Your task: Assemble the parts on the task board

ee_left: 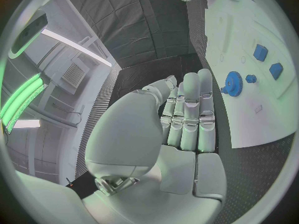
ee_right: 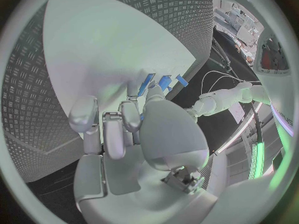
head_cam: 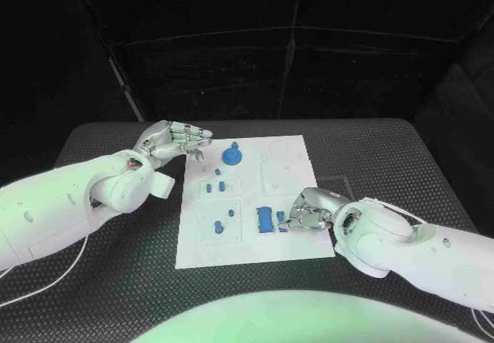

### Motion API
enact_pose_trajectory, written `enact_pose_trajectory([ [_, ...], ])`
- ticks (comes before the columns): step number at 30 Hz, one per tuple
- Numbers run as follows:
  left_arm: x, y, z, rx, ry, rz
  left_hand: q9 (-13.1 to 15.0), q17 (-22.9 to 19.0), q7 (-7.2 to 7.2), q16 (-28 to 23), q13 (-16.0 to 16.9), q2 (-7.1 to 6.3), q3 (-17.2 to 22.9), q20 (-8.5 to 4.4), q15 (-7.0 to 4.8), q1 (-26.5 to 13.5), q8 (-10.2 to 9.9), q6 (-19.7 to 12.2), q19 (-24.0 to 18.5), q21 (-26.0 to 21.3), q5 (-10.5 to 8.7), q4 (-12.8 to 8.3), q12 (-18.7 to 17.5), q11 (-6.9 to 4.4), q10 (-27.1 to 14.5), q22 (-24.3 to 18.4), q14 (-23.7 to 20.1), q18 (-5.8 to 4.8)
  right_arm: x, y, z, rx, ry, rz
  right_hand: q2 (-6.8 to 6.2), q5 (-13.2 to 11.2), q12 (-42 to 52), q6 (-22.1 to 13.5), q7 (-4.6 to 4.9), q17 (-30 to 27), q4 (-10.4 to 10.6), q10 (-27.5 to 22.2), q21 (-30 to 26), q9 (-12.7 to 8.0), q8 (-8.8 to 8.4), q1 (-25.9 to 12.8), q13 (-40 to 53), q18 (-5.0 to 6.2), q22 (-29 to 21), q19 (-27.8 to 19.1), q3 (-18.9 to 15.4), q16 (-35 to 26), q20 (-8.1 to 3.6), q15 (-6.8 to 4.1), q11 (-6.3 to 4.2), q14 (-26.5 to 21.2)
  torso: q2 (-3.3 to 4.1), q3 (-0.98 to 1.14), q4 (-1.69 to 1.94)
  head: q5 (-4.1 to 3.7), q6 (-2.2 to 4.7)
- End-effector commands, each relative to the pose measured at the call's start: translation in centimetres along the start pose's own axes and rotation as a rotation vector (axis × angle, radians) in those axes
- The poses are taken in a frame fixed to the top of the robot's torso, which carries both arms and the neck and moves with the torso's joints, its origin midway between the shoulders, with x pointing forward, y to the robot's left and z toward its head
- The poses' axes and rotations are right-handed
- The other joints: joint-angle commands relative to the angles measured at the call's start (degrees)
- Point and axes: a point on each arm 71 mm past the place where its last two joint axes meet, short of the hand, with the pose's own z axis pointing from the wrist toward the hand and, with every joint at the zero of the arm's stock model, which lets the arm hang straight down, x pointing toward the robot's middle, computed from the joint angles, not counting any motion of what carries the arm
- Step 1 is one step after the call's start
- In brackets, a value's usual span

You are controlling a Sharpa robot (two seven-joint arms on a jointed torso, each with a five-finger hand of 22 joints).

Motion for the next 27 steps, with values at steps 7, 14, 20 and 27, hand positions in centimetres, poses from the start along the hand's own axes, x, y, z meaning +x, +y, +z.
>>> enact_pose_trajectory([
  [7, 0.1, -0.1, 0.1, 0.005, 0.009, -0.007, -0.1, -0.1, 0.22, -0.4, -0.1, -0.07, 0.0, -0.02, -0.11, -0.1, -0.2, -0.3, -0.3, -0.2, 0.02, -0.5, 0.2, -0.15, -0.5, -0.1, -0.5, 0.75, -0.3, 0.5, 0.0, -0.027, -0.036, 0.007, -0.02, -0.4, 0.3, -0.2, -0.37, 7.9, -0.4, 0.5, 0.2, 0.0, 0.29, 0.4, 0.1, -0.51, 0.1, 0.5, 0.0, 0.2, -0.06, -0.55, 0.07, 4.5, -0.06, 0.04, -0.09, 0.05, 0.03],
  [14, 0.1, 0.0, 0.0, 0.004, 0.009, -0.008, -0.1, -0.1, 0.22, -0.4, -0.1, -0.07, 0.0, -0.02, -0.11, -0.1, -0.2, -0.3, -0.3, -0.2, 0.02, -0.5, 0.2, -0.15, -0.5, -0.1, -0.5, 0.75, -0.9, 0.5, -0.6, -0.092, -0.071, 0.161, -0.90, -0.4, -4.9, -3.3, 0.96, 2.7, 0.4, -2.9, -3.8, -0.5, -1.32, 0.2, -4.1, 0.60, -6.2, -3.3, -1.2, -3.1, 0.49, 0.27, 1.18, 3.2, -0.27, -0.06, -0.09, -0.13, 0.67],
  [20, 0.1, 0.1, 0.1, 0.011, 0.000, -0.025, 0.0, -0.2, 0.20, -0.5, -0.1, -0.19, -0.4, 0.10, 0.02, -0.8, -0.2, -0.4, -0.4, -0.4, -0.06, -0.2, 0.4, -0.09, -0.6, -0.2, -0.6, 0.70, -2.2, -1.1, -0.2, -0.183, -0.110, 0.483, -0.22, 0.8, -24.2, -8.7, 3.33, -14.3, 0.6, -16.1, -18.9, -1.2, -3.77, 3.0, -20.1, 3.93, -26.3, -15.5, -1.3, -16.8, 2.29, 2.17, 3.36, -2.3, -0.52, -0.18, -0.05, -0.64, 1.97],
  [27, -0.6, 0.1, 0.2, 0.037, -0.065, -0.074, -0.1, -3.3, 0.01, -7.5, -0.3, -0.59, -2.1, 1.37, 1.29, -2.6, -0.5, -1.5, -6.8, -6.1, -0.04, 1.0, 0.7, 0.40, -1.7, -3.5, -8.2, 0.35, -6.4, -3.2, 2.8, -0.265, -0.236, 0.817, 1.99, 0.2, -38.3, -13.7, 7.22, -41.0, -1.4, -29.3, -34.8, -3.5, -6.21, 8.2, -32.8, 3.30, -36.1, -24.7, -0.8, -49.1, 6.59, 6.99, 7.90, -19.7, -0.74, 0.00, -0.58, -0.86, 4.64],
])
